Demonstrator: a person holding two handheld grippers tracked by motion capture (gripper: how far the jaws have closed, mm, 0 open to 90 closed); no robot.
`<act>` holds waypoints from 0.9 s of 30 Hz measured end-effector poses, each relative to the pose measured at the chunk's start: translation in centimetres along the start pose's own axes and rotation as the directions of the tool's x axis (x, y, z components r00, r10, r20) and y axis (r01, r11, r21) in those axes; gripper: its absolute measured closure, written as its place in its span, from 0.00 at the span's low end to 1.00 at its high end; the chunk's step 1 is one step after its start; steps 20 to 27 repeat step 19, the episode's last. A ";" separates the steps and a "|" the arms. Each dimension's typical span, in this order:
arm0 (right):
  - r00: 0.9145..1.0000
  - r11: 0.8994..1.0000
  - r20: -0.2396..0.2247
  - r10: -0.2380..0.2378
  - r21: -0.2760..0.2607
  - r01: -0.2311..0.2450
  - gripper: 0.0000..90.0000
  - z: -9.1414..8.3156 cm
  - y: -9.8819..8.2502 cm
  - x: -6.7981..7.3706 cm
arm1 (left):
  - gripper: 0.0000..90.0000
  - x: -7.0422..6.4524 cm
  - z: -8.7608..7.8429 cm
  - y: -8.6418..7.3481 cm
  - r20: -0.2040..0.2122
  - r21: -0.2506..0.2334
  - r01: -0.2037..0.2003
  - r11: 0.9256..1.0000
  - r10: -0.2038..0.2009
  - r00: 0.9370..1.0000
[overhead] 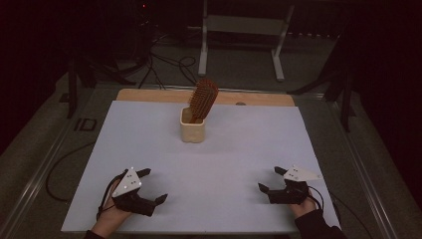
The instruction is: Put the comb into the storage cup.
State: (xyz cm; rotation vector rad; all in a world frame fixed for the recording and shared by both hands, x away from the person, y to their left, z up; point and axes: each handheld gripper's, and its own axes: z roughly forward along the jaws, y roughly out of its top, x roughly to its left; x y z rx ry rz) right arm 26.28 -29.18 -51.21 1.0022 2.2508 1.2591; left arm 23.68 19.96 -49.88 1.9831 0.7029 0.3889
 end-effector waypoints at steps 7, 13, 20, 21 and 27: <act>1.000 1.000 -0.018 -0.009 -0.003 0.009 0.12 0.1 0.2 0.4 | 0.00 -0.1 0.0 -0.1 -0.003 -0.006 0.001 1.000 -0.001 1.000; 1.000 1.000 -0.022 -0.012 0.003 0.012 0.12 0.1 0.2 0.6 | 0.00 -0.2 0.1 -0.1 0.001 0.002 -0.004 1.000 0.004 1.000; 0.999 1.000 -0.029 -0.021 0.006 0.022 0.12 0.0 0.1 0.5 | 0.00 -0.2 0.0 -0.1 0.001 -0.001 -0.002 1.000 0.002 1.000; 0.999 1.000 -0.029 -0.021 0.006 0.022 0.12 0.0 0.1 0.5 | 0.00 -0.2 0.0 -0.1 0.001 -0.001 -0.002 1.000 0.002 1.000; 0.999 1.000 -0.029 -0.021 0.006 0.022 0.12 0.0 0.1 0.5 | 0.00 -0.2 0.0 -0.1 0.001 -0.001 -0.002 1.000 0.002 1.000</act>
